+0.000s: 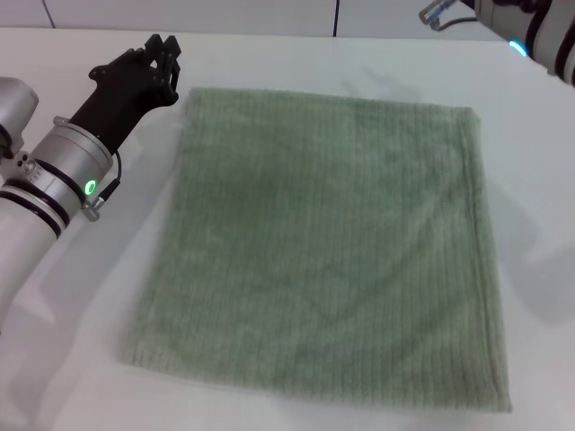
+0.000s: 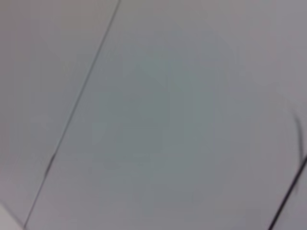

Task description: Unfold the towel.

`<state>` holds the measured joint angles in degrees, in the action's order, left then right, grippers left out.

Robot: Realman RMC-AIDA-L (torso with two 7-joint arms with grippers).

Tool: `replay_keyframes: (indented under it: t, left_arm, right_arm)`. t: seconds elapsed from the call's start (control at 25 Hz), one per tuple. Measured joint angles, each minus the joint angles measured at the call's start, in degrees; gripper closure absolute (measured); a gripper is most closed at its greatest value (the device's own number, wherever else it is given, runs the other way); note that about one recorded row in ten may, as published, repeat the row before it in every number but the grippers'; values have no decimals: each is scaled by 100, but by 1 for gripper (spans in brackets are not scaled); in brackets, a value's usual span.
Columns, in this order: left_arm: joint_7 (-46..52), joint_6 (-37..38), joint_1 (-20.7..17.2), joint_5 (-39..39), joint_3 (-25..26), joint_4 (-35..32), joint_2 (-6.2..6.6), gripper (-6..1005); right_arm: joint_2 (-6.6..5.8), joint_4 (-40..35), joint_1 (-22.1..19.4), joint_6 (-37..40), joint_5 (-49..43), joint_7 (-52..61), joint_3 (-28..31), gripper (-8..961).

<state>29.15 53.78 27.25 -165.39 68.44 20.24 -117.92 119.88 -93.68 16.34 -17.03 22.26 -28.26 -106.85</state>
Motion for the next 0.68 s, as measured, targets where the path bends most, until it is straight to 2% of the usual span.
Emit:
replay_keyframes:
  t: [0.12,0.24,0.36,0.4,0.44,0.48,0.56,0.68]
  left_arm:
    - [2,132,-33,-2,0,5,6,937]
    - [-27,323,-93,-1,13,-7,6,875]
    - [-48,493,-185,2,158,-23,-5,634]
    - [-49,511,-203,3,222,-27,-9,625]
    - [-50,530,-232,3,316,-30,-11,616]
    - [-50,530,-232,3,316,-30,-11,607]
    - [-50,539,-241,-2,333,-39,-4,589]
    - [-50,538,-250,3,371,-67,0,589]
  right_arm:
    - [-8,274,51,267,62,115,4,686]
    - [-13,676,-31,1136,74,196,-98,548]
    - [-21,1136,-239,2357,62,192,-344,409]
    - [-22,1303,-274,2763,57,189,-410,360]
    - [-23,1889,-315,3834,57,180,-590,310]
    - [-23,1889,-315,3834,57,180,-590,261]
    - [-24,2479,-294,4702,69,208,-733,162]
    - [-28,3365,-171,5950,77,408,-920,162]
